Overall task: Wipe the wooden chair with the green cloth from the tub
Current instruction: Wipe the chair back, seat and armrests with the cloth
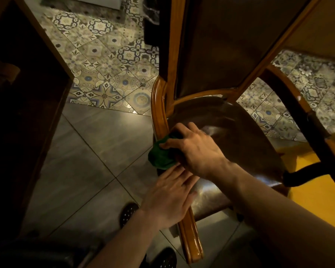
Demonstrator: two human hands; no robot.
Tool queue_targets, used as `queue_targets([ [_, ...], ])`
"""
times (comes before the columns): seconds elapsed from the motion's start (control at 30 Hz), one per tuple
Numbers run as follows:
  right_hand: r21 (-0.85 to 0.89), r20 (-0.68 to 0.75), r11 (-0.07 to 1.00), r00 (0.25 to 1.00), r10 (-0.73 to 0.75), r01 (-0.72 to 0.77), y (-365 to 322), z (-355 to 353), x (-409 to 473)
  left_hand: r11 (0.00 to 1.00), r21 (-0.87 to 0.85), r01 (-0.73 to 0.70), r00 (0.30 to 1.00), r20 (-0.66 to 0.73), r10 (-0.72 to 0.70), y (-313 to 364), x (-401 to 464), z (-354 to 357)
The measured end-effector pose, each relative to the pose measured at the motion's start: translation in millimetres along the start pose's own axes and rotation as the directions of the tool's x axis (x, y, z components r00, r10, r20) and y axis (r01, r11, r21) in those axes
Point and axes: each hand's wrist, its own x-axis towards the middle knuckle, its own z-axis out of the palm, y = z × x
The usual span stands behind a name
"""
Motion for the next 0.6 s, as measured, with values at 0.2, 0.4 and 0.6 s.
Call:
queue_targets([
  [0.2, 0.038, -0.002, 0.998, 0.999, 0.05, -0.049, 11, -10, 26, 0.997, 0.056, -0.05, 0.998, -0.035, 0.052, -1, 5, 1],
  [0.4, 0.078, -0.147, 0.969, 0.959, 0.242, -0.233, 11, -18, 69, 0.998, 0.004, -0.06, 0.998, -0.026, 0.061, -6, 6, 1],
  [0.6, 0.413, -0.314, 0.841, 0.812, 0.492, -0.35, 27, -28, 49, 0.995, -0.051, -0.081, 0.996, 0.034, 0.083, -7, 7, -5],
])
